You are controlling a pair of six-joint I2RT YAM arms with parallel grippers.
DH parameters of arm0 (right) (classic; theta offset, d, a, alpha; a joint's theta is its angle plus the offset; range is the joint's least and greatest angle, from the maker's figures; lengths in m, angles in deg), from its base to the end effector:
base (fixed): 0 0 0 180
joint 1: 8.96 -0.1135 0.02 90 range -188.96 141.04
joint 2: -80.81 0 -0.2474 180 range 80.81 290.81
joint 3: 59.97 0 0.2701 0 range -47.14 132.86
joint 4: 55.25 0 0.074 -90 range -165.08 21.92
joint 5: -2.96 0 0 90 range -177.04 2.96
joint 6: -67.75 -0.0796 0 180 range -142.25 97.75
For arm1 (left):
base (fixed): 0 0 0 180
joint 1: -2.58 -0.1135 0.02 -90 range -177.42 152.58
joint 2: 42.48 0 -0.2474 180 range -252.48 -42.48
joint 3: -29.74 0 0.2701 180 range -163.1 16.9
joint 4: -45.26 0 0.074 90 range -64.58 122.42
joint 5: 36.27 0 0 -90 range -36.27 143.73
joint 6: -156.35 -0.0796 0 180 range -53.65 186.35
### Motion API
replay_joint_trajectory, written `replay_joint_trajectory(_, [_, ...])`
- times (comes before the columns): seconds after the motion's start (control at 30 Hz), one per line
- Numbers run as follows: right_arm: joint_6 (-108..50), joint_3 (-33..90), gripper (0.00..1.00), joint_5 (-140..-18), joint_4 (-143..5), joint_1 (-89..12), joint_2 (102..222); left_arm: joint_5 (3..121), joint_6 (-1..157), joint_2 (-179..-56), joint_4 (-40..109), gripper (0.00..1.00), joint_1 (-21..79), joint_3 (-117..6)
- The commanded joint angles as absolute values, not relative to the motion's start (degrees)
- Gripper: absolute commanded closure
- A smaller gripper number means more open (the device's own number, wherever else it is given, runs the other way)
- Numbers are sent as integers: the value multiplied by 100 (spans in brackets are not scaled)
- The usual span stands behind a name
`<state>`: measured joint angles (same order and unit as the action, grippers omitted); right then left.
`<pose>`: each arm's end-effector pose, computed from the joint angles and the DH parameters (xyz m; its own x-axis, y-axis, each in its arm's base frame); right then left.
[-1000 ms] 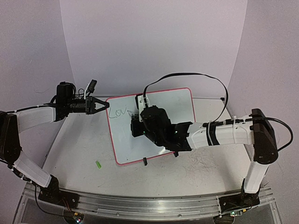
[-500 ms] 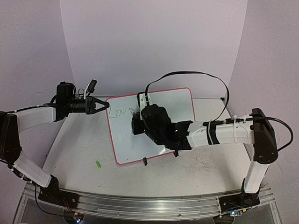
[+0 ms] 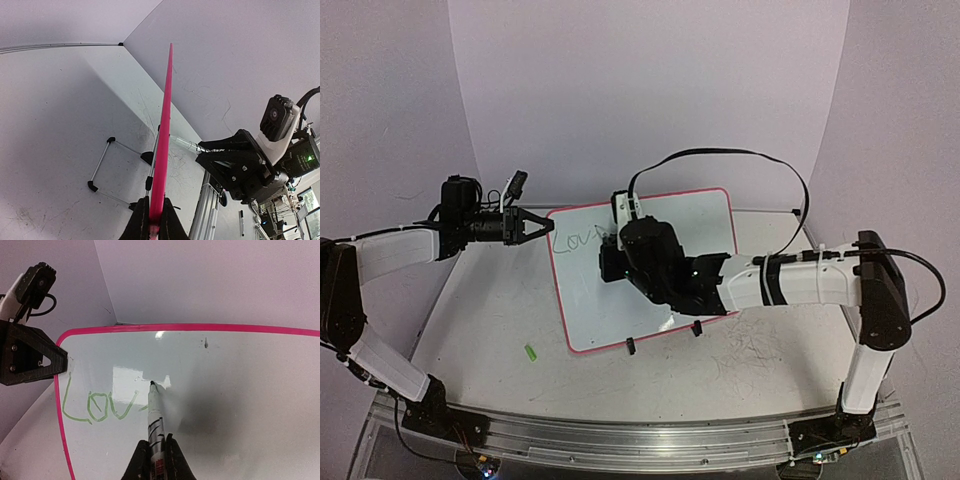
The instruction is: Write a sentence on the whiteboard
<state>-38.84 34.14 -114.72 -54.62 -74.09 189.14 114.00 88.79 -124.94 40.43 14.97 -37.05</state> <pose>0.2439 0.4381 0.2480 -0.2699 0.0190 -0.9627 -0.5598 0.8104 0.1729 0.3308 -0.1434 0.2461 -0.6600 -0.0488 -0.7497 0.7021 0.3151 -0.6386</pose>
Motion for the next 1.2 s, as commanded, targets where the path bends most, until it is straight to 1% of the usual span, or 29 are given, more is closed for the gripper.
replay_joint_trajectory(0.0, [-3925, 3519, 100, -11369, -5440, -7437, 19042, 11622, 9052, -12238, 4158, 94, 1479, -3761])
replay_joint_trajectory(0.67, [-4252, 3032, 100, -11336, -5526, -7508, 18858, 11615, 9052, -12238, 4157, 94, 1479, -3755])
replay_joint_trajectory(1.17, [-4249, 3059, 100, -11811, -5658, -7505, 18561, 11605, 9040, -12256, 4159, 94, 1478, -3740])
